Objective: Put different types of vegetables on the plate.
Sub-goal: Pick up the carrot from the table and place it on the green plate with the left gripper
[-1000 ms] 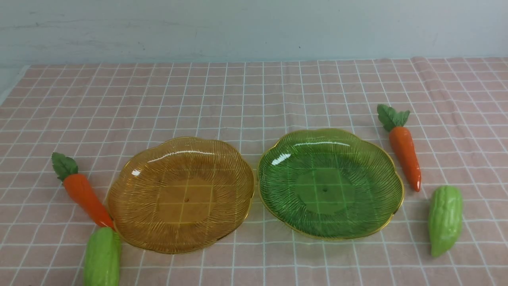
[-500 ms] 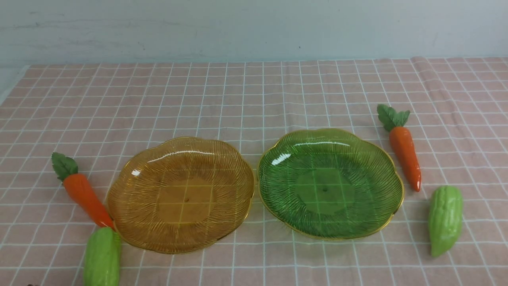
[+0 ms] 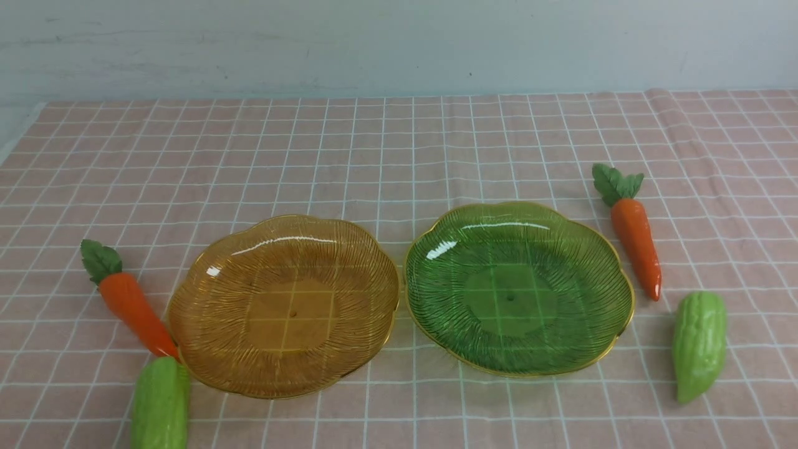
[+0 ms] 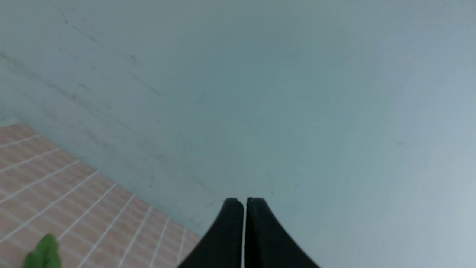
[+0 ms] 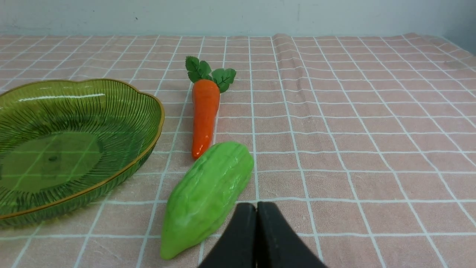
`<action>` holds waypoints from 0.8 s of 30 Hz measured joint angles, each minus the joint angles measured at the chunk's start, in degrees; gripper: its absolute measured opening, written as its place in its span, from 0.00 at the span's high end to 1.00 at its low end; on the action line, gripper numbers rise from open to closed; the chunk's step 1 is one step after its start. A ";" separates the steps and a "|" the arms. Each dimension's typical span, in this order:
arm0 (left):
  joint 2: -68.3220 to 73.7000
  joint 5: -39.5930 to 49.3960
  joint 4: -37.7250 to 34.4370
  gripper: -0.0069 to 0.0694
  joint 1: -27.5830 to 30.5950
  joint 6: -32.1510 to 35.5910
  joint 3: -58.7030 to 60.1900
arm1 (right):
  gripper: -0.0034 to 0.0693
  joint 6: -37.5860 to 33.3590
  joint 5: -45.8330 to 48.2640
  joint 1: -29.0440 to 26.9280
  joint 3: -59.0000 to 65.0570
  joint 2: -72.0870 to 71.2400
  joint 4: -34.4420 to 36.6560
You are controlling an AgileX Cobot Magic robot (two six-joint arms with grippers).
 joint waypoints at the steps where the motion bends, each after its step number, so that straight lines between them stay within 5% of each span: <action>1: 0.09 2.40 0.29 0.91 0.00 1.23 -2.49 | 0.97 0.30 -0.66 0.00 0.05 0.00 1.93; 8: 13.26 26.78 4.30 0.91 0.00 9.74 -21.82 | 0.97 4.56 -10.10 0.00 0.15 0.00 21.49; 15: 36.84 45.11 13.62 0.91 0.00 8.08 -31.34 | 0.97 7.06 -13.13 0.00 0.15 0.00 42.15; 24: 60.88 51.12 23.10 0.91 1.45 0.54 -41.23 | 0.97 5.00 -13.95 0.00 0.22 0.00 47.26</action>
